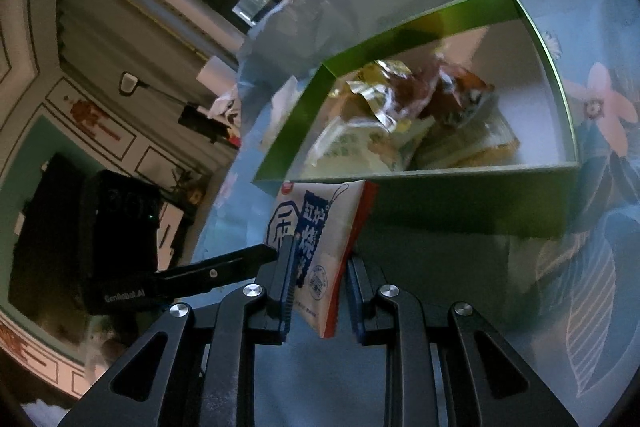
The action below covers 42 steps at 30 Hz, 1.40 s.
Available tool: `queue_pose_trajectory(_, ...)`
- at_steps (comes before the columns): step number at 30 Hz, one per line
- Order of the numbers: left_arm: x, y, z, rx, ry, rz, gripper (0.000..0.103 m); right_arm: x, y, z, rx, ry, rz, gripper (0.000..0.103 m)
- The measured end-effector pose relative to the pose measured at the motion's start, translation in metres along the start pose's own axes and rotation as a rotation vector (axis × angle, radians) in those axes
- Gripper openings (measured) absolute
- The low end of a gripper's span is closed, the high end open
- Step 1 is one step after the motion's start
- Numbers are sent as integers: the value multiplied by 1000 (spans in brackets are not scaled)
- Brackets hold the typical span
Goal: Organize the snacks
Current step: 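Lift the biscuit packet over the green box with the left gripper, then lower the biscuit packet into the box and open the left gripper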
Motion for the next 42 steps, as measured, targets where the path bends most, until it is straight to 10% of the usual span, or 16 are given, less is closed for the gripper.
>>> queue_pose_trajectory(31,-110,-1,37,-5,-83,85,27,-98,-13,12,45,-95,-49,25)
queue_pose_trajectory(42,-116,29,48,-146,-89,84,66,-110,-39,27,202,-92,-51,27)
Point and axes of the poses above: each gripper's, at about its wrist camera, not at the fingertips, and z roughly the way its jaws point, y to its left, x to its underside, the point moved 9 cm from there along z, roughly the way its jaws point, and after that the axes turned 10 degrees about x, right-handed, at the moved point
